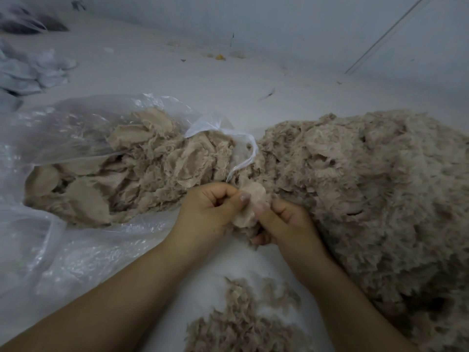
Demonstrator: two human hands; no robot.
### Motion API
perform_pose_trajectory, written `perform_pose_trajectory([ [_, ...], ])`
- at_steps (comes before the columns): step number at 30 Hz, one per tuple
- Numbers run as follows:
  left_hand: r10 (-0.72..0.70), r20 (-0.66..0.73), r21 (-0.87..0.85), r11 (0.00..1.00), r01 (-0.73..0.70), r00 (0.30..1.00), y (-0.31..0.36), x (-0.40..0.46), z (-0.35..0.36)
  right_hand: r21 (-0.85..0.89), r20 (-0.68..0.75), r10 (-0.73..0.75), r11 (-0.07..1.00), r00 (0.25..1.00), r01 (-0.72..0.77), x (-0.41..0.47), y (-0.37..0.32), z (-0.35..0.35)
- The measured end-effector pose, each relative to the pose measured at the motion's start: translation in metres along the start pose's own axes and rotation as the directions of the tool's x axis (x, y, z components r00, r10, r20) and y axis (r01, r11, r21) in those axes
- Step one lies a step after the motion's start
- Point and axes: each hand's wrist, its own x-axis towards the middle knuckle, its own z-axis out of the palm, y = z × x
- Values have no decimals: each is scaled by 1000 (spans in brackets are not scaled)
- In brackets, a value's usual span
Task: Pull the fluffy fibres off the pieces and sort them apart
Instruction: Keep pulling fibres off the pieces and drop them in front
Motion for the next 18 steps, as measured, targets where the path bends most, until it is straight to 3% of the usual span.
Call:
perform_pose_trajectory([
  [6, -157, -25, -27, 987, 157, 987, -9, 4, -5, 86, -82, 53, 995, 995, -46, 3, 0, 0],
  [9, -112, -26, -60, 992, 111, 993, -9, 5, -4, 91, -45, 20, 996, 999, -16, 3, 1, -1],
  [13, -68, -2, -36, 997, 68, 998, -9, 3, -1, -68, 157, -114, 990, 981, 126, 0, 0, 3],
  [18, -38, -107, 25, 999, 41, 994, -6, 4, 0, -107, 51, -100, 989, 994, 105, 3, 6, -1],
])
